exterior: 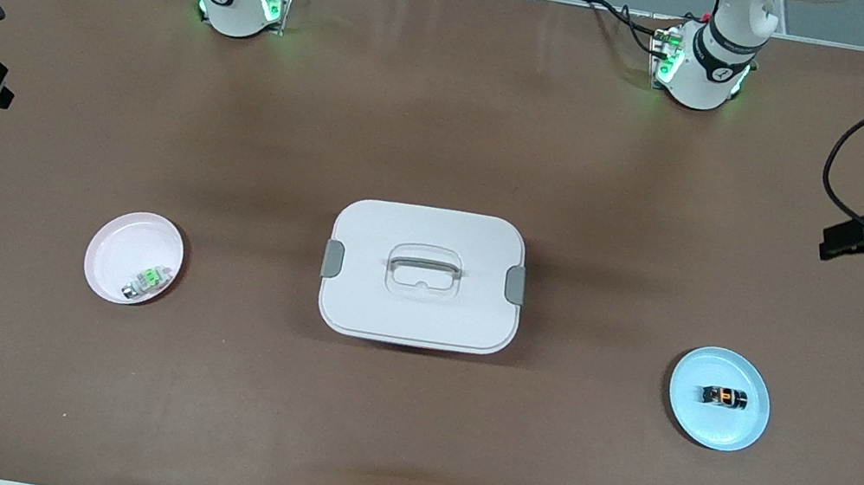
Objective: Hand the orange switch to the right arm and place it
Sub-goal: 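Move the left gripper toward the orange switch on the blue plate, then lower the left gripper onto the orange switch on the blue plate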
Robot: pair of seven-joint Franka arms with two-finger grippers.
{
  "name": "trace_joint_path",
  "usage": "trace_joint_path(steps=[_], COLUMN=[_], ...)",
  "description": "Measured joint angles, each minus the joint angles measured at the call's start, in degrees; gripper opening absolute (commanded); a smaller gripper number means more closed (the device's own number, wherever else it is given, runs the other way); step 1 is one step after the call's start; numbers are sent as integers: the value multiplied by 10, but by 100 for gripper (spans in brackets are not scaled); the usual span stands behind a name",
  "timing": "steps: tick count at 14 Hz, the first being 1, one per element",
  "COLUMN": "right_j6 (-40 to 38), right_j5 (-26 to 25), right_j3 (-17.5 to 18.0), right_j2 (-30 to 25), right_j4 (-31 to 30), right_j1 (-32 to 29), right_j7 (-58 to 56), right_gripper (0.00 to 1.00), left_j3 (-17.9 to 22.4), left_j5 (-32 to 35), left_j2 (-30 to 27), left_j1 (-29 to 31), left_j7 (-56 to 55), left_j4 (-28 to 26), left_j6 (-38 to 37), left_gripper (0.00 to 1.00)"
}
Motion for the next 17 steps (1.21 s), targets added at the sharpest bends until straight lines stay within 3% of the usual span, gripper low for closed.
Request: trace_joint_path(steps=[17], right_j6=[0], right_j5=[0], right_j3=[0], right_j2=[0], right_j4=[0], right_j1=[0], right_j7=[0], right_gripper=[100], left_j3=[0], left_j5=[0], left_j2=[200], left_j1=[20], left_j7=[0], left_j4=[-2], left_j6=[218], left_gripper=[100])
